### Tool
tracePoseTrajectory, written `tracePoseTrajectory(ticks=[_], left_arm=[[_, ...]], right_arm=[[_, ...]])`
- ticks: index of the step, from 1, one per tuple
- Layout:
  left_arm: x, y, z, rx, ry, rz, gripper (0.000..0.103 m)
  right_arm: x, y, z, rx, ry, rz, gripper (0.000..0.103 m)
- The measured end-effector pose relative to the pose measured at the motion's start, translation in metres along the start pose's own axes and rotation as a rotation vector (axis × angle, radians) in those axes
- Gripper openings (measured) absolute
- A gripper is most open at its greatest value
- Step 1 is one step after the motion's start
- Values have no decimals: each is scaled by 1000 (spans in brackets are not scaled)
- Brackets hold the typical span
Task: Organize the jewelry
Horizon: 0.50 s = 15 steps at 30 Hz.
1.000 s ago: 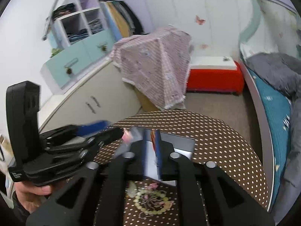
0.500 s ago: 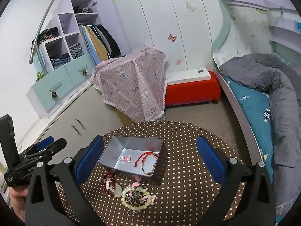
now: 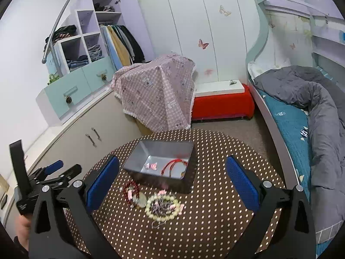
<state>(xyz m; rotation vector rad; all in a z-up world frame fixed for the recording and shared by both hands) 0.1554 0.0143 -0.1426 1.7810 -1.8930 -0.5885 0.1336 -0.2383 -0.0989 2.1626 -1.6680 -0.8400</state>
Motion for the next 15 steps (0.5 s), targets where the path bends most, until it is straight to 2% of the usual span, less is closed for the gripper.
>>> tracePoseTrajectory(ticks=[6, 11, 15], left_arm=[[3, -21, 21, -58, -47, 8, 95], [12, -58, 43, -162, -124, 5, 95], [18, -79, 52, -215, -185, -8, 95]], right_arm=[[-4, -11, 29, -66, -3, -22, 95], [-6, -18, 45, -113, -15, -33, 95], [-4, -21, 52, -132, -24, -34, 95]])
Point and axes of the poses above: each gripper's, at about its wrist camera, not at the fingertips, and y roughly against the way its jaws point, x to its right, z to its underside, the point moved 3 cm from there along -y, roughly the way its jaws point, and after that the axes turned 1 degree about -x, right-handed, at the moved point
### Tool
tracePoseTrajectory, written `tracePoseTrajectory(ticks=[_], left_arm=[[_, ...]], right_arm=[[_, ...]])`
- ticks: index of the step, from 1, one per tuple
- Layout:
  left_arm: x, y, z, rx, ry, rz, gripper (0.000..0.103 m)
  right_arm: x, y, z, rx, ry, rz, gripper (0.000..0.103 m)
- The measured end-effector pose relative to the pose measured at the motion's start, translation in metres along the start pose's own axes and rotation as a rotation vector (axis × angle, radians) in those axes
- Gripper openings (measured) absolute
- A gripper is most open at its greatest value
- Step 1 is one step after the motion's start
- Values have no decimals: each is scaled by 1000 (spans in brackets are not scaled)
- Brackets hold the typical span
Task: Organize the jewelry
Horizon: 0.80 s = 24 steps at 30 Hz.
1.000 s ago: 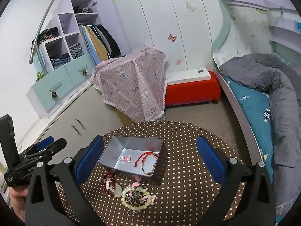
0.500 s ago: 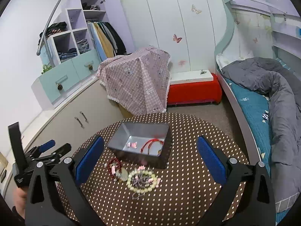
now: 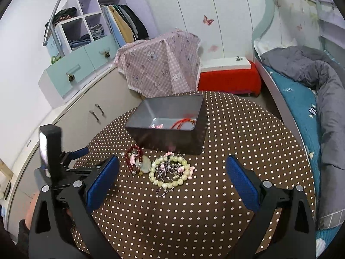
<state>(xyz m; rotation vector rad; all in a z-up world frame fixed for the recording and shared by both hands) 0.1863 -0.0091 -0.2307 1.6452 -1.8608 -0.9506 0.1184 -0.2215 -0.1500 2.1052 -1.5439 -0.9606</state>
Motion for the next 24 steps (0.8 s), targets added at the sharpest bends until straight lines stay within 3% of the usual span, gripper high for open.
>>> tracePoseTrajectory(ticks=[6, 15, 18, 22, 24], left_arm=[[10, -20, -5, -47, -51, 47, 91], [24, -22, -16, -31, -87, 211, 36], [26, -23, -18, -27, -90, 241, 28], [30, -25, -23, -23, -118, 265, 26], [33, -27, -25, -22, -127, 285, 18]], right_arm=[[3, -4, 2, -16, -10, 3, 95], [0, -14, 3, -40, -5, 2, 95], [-2, -18, 4, -49, -2, -2, 95], [-5, -19, 5, -55, 9, -4, 95], [-7, -20, 6, -58, 9, -1, 95]])
Point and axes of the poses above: each gripper's, at about its wrist camera, not at the fingertips, and y roughly against the way its jaws point, x to its right, z to its underside, the point moved 3 cm from there along -y, roughly the way its jaws point, and after that the axes turned 1 degree about -x, right-handed, at the moved point
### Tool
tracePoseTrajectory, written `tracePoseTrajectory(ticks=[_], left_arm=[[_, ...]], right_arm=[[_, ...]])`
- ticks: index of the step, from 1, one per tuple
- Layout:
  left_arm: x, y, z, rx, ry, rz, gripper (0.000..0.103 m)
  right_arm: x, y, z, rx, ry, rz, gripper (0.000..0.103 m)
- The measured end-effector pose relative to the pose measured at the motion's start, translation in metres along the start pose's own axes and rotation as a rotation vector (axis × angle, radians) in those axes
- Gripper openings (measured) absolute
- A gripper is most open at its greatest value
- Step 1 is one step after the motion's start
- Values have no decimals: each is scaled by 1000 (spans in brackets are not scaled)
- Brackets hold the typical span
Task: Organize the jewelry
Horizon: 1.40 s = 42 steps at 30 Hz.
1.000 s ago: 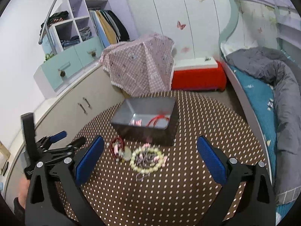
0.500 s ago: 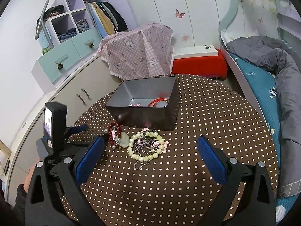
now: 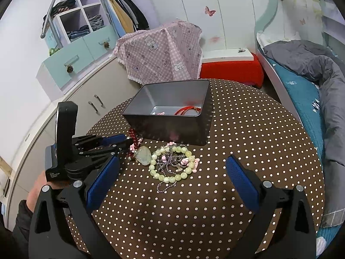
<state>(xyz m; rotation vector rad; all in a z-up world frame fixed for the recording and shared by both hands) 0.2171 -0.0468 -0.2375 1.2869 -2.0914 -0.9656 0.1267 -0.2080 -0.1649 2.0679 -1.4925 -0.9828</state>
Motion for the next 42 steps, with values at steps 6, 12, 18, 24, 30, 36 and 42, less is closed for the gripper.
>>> tracePoseTrajectory(ticks=[6, 12, 18, 24, 30, 36, 42], left_arm=[[-5, 5, 3, 14, 26, 49, 10], [-13, 32, 24, 53, 85, 11, 10], [-24, 52, 48, 57, 129, -53, 10], [-32, 57, 59, 62, 170, -74, 10], [-37, 59, 63, 73, 201, -66, 10], [-38, 66, 62, 90, 208, -71, 10], [-30, 90, 46, 145, 197, -62, 10]], right_arm=[[-1, -3, 1, -12, 2, 0, 95], [-19, -23, 1, -53, 53, -35, 95], [-53, -61, -4, -114, 173, -89, 89], [-74, -105, -14, -196, 285, -75, 50], [-79, -124, -8, -261, 365, -46, 6], [-80, -87, -13, -194, 351, -119, 6], [-74, -32, -35, -87, 305, -201, 6]])
Point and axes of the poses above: each gripper's, at about its wrist camera, not at the fingertips, and y roughly against the way its jaws point, x to its right, z to its underside, the point moved 3 cm from there along -y, roughly the way its jaws point, and after that the axes turned 1 degree about -x, right-handed, at the moved point
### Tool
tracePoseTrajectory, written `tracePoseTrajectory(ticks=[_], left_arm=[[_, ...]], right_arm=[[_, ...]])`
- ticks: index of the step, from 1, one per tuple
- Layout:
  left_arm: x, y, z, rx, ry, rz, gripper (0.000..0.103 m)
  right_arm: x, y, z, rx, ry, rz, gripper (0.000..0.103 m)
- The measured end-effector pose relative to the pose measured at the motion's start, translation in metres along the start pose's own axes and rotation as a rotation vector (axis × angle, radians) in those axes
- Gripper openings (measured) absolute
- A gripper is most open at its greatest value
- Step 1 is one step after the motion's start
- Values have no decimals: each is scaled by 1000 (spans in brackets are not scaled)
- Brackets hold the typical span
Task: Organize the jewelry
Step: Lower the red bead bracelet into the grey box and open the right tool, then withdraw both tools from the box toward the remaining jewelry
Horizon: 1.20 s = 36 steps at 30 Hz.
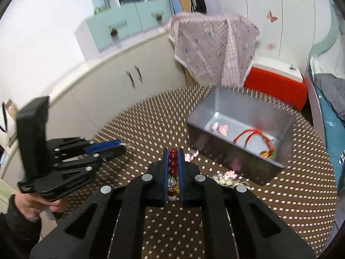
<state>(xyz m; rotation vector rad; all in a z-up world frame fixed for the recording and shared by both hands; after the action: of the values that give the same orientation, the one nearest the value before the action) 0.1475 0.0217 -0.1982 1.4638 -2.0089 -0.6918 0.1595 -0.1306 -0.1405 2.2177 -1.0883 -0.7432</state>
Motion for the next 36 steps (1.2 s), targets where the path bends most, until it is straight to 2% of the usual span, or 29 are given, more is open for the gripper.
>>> tracePoseTrajectory(ticks=[8, 14, 19, 25, 26, 27, 28, 29, 30, 31, 36], left_arm=[[19, 26, -38, 71, -41, 26, 10], [47, 28, -82, 114, -100, 56, 11], [65, 1, -119, 86, -83, 126, 11], [72, -31, -137, 22, -52, 173, 11], [72, -36, -139, 12, -51, 167, 12], [71, -42, -141, -8, -50, 160, 17], [70, -45, -142, -20, -39, 162, 29], [67, -45, -143, -18, -19, 150, 78], [63, -42, -143, 4, 2, 134, 97], [59, -36, -143, 51, 24, 123, 97], [48, -23, -138, 75, 37, 43, 97]], right_arm=[[13, 69, -29, 137, -3, 15, 6], [31, 93, -60, 205, -7, 67, 6], [51, 85, -78, 212, -38, 86, 6], [82, 52, -77, 162, -125, 84, 7], [88, 50, -75, 167, -153, 80, 10], [96, 47, -73, 170, -196, 74, 22], [103, 48, -71, 179, -229, 84, 35], [108, 52, -70, 202, -253, 107, 69], [108, 56, -69, 223, -261, 121, 89], [111, 63, -66, 255, -269, 140, 92], [118, 84, -57, 299, -309, 218, 95]])
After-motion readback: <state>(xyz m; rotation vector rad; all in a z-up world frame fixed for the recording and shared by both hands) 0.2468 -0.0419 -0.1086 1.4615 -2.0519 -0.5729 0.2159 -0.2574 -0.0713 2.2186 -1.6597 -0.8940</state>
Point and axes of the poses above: each gripper's, at about its wrist camera, not at the fingertips, and y roughly against the way its jaws point, x to its right, z to its underside, the point moved 3 cm from there along -y, roughly the way its jaws point, and after that the axes turned 1 degree about -x, right-handed, at the moved point
